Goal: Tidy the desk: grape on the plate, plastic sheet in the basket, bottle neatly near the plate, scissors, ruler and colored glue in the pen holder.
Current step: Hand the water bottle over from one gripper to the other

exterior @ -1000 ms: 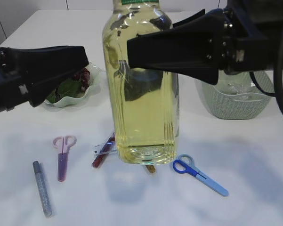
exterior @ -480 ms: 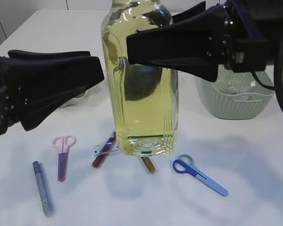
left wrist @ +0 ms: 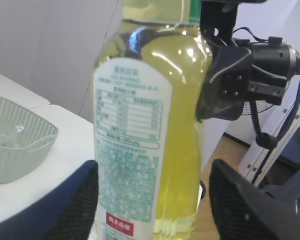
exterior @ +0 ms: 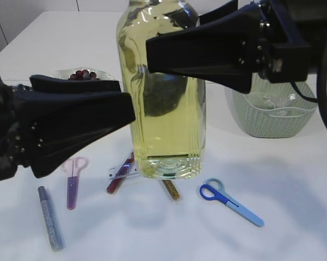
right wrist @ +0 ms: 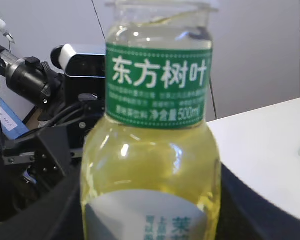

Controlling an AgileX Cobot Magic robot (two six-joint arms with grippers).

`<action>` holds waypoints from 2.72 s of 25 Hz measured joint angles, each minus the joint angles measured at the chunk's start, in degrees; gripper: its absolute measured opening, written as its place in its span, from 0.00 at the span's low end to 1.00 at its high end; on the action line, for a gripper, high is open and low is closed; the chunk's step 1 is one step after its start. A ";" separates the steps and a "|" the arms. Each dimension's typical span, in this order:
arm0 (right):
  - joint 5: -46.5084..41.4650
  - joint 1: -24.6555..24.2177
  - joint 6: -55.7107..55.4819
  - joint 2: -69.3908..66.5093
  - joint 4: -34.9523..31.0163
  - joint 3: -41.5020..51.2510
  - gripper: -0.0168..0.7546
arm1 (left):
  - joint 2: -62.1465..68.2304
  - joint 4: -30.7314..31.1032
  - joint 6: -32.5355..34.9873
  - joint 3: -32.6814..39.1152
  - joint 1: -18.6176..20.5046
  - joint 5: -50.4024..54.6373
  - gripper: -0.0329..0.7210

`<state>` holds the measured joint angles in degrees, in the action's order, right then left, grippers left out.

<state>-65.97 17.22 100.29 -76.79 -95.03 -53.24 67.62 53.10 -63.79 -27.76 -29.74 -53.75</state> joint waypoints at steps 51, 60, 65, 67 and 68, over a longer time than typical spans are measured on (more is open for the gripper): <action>3.15 -0.62 -0.87 0.00 -0.13 0.00 0.62 | 22.17 0.22 1.22 -11.78 -1.23 -15.00 0.84; 2.61 -0.62 -1.09 0.00 -1.06 0.00 0.62 | 22.38 1.36 1.22 -13.49 -1.50 -14.79 0.73; 2.61 -0.62 -0.98 0.00 -1.06 0.00 0.62 | 22.38 1.36 1.22 -13.58 -1.50 -14.79 0.66; 2.61 -0.62 -0.98 0.00 -1.06 0.00 0.62 | 22.38 1.36 1.22 -13.58 -1.55 -14.79 0.66; 2.61 -0.62 -0.87 0.00 -1.06 0.00 0.62 | 22.38 1.36 1.22 -13.58 -1.55 -14.79 0.66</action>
<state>-63.36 16.61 99.42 -76.79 -96.09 -53.24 90.01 54.46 -62.57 -41.34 -31.29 -68.54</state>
